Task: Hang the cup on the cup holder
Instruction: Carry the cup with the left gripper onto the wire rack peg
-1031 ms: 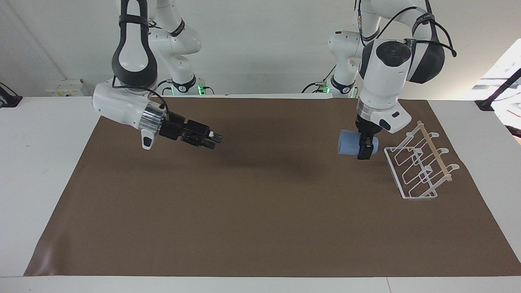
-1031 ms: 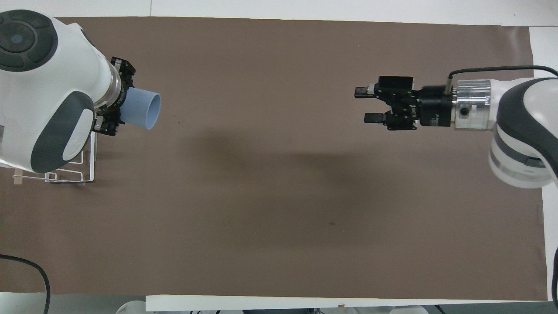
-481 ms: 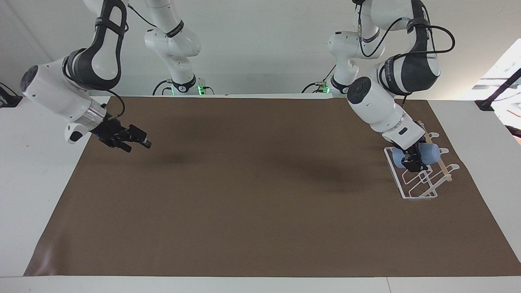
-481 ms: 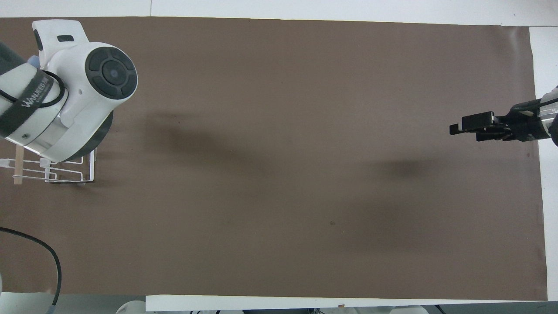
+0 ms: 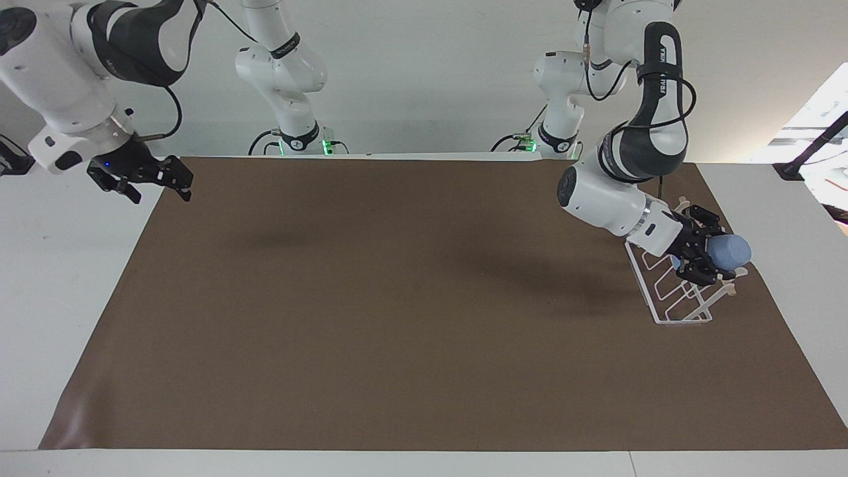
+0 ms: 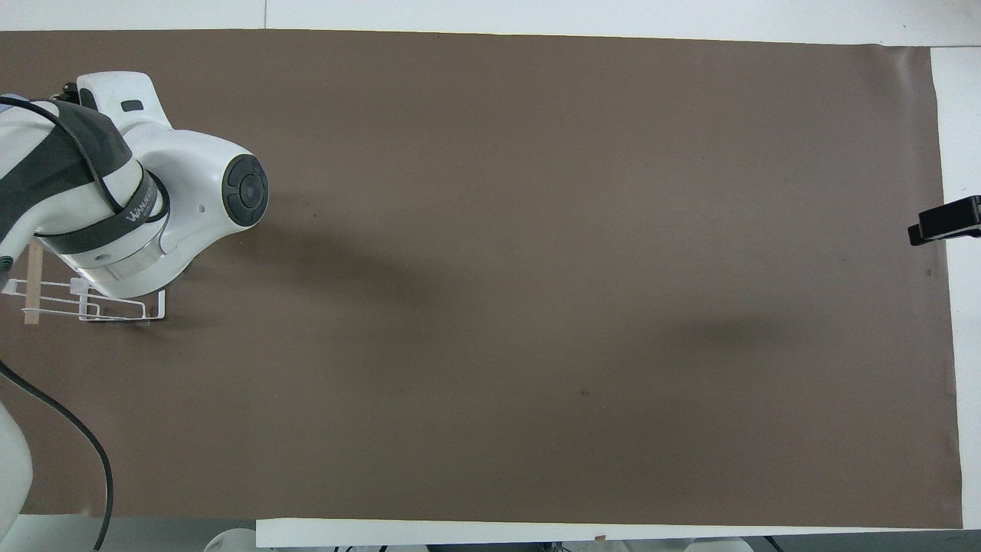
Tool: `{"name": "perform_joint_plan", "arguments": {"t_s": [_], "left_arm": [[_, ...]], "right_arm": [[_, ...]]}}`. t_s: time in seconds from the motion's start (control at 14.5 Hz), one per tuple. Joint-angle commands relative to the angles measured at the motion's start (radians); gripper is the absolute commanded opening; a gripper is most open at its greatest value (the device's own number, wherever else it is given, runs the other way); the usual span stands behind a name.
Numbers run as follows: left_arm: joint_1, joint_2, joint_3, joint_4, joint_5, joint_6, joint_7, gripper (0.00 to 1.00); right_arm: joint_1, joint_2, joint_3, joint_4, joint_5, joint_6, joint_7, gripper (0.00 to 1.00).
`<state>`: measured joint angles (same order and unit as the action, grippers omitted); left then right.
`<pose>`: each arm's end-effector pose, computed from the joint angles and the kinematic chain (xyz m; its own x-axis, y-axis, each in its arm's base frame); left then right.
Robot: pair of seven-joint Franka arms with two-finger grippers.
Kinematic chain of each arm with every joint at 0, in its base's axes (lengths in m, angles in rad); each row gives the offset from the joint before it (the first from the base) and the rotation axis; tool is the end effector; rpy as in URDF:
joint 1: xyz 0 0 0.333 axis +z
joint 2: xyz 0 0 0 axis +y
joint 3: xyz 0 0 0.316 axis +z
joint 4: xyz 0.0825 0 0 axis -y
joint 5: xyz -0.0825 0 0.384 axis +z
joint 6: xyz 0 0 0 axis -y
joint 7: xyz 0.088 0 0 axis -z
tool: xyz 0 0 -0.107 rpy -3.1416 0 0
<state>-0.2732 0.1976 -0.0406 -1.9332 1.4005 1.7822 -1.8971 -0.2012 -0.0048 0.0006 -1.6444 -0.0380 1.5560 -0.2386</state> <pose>0.5936 -0.1021 0.4220 0.2854 0.1540 0.9460 0.8792 -0.4350 -0.1945 0.5367 -0.1133 0.5914 0.9952 0.0381 -0.0901 0.0398 -0.9991 0.0171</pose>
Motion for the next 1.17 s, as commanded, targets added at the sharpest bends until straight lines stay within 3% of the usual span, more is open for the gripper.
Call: {"name": "perform_joint_plan", "arguments": {"t_s": [0.0,0.41,0.48,0.55,0.62,0.69,0.89,1.1], "left_arm": [[0.023,0.015,-0.009,-0.052,0.067,-0.038,-0.088,0.0],[0.049,0.046,-0.009,-0.109,0.152,-0.026,-0.214,0.0],[0.049,0.048,-0.01,-0.109,0.152,-0.024,-0.215,0.04],[0.049,0.048,-0.01,-0.102,0.152,-0.018,-0.217,0.37],[0.049,0.054,-0.01,-0.093,0.15,-0.005,-0.223,0.93],[0.049,0.057,-0.01,-0.083,0.147,0.006,-0.221,1.0],[0.051,0.081,-0.012,-0.02,0.126,0.037,-0.212,1.0],[0.043,0.054,-0.013,0.003,0.01,-0.016,-0.215,1.0]], "right_arm": [[0.037,0.064,0.021,0.211,-0.04,-0.188,0.016,1.0],[0.075,0.066,0.024,0.193,-0.065,-0.208,0.053,1.0],[0.066,0.06,0.024,0.186,-0.059,-0.215,0.054,1.0],[0.066,0.051,0.022,0.152,-0.028,-0.214,0.059,1.0],[0.077,0.04,0.022,0.14,-0.02,-0.203,0.07,1.0],[0.077,0.042,0.024,0.141,-0.01,-0.198,0.102,1.0],[0.082,0.037,0.024,0.132,-0.008,-0.183,0.117,1.0],[0.083,0.035,0.025,0.13,-0.008,-0.189,0.116,1.0]]}}
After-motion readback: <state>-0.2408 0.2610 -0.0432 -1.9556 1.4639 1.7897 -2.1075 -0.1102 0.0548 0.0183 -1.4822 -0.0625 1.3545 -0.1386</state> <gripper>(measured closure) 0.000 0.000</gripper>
